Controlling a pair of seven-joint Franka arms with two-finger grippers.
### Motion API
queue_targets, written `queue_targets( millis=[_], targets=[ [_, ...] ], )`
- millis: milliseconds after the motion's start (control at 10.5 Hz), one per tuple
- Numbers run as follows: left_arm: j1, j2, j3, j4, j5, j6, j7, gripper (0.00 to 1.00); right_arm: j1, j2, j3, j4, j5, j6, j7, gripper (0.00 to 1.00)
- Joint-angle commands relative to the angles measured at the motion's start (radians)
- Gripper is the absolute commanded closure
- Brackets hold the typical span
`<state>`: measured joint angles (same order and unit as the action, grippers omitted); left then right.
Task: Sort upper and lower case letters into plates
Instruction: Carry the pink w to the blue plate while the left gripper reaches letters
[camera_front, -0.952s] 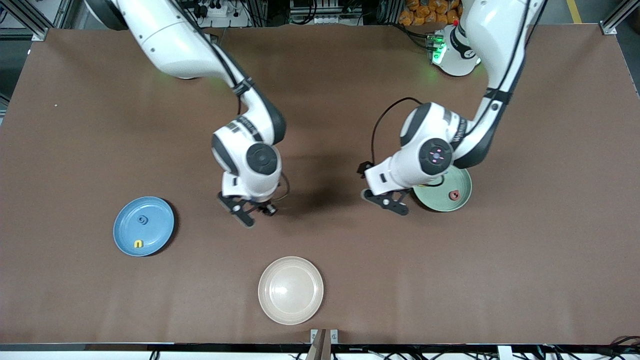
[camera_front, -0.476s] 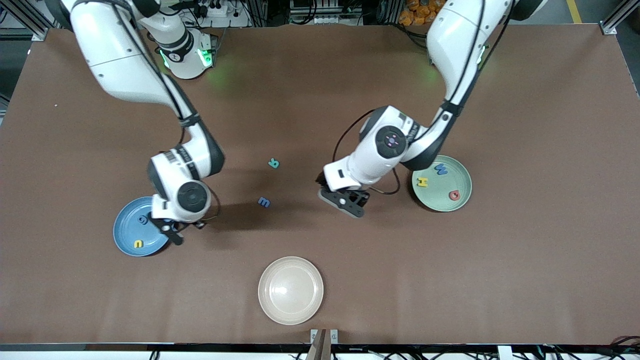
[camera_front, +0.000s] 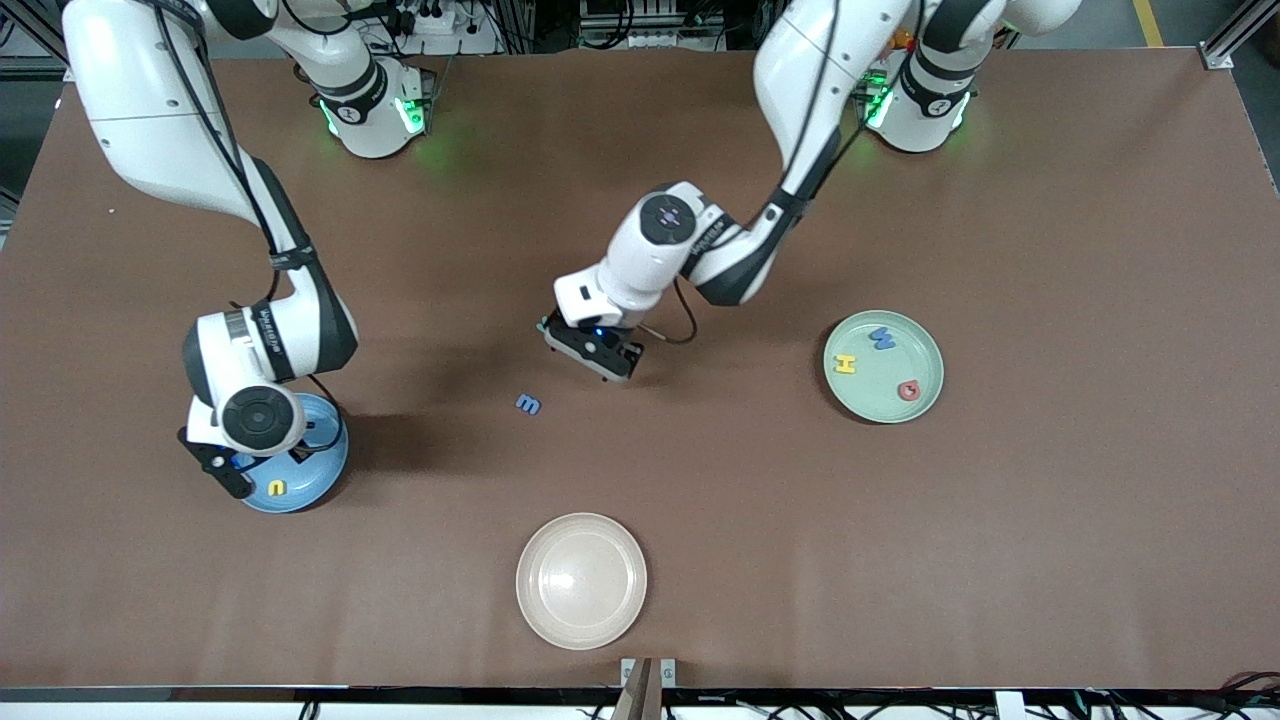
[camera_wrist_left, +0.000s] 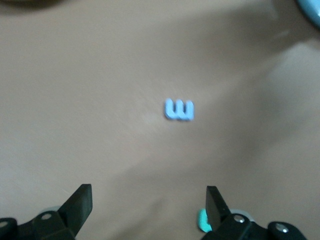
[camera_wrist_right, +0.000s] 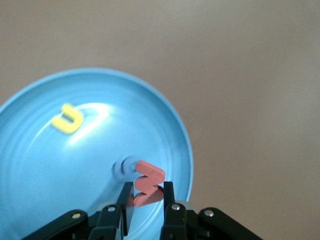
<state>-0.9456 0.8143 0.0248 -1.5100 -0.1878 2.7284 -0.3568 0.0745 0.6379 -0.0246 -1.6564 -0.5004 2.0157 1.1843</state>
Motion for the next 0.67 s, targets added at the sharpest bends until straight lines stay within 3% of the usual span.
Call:
queue_targets(
  millis=[0,95,286,571],
  targets=[
    [-0.196,0.074,0.169,0.042,0.011,0.014,-0.144,0.00,-0.013,-0.021,0.015,0.003,0.000,0.009,0.017,0.62],
    [-0.220,0.092,0.193,0.048,0.010,0.014,-0.152,0.00,-0.010,-0.020,0.023,0.003,0.028,0.018,0.064,0.01],
    [-0.242,0.167,0.199,0.123,0.013,0.022,-0.184,0.00,-0.018,-0.023,0.029,0.041,0.063,0.017,0.080,0.00],
    [-0.275,0.204,0.234,0.160,0.014,0.024,-0.192,0.00,-0.053,-0.035,0.058,0.063,0.066,0.015,0.040,0.00]
  ],
)
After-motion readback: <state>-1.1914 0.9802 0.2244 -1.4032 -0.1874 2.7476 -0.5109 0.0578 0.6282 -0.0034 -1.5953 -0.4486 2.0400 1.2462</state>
